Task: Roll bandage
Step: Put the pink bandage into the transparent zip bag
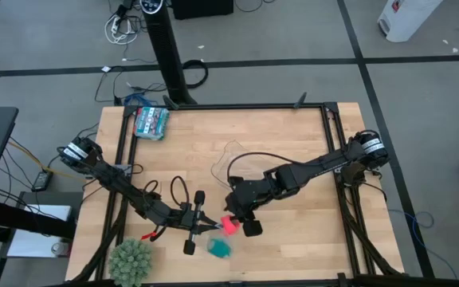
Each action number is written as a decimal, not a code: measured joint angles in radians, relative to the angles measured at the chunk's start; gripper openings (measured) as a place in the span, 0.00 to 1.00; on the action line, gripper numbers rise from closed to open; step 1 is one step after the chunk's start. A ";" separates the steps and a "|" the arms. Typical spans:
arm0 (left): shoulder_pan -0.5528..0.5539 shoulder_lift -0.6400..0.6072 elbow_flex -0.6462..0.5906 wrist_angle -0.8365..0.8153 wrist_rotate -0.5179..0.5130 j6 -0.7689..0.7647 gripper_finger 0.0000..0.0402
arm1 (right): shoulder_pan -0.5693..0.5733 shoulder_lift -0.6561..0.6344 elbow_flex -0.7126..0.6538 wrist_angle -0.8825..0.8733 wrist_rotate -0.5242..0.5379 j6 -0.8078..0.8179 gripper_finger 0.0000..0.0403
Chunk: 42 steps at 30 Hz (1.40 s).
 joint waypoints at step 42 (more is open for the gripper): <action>-0.011 0.000 0.000 -0.024 -0.021 0.008 0.01 | 0.099 -0.004 -0.100 0.135 0.060 0.019 0.28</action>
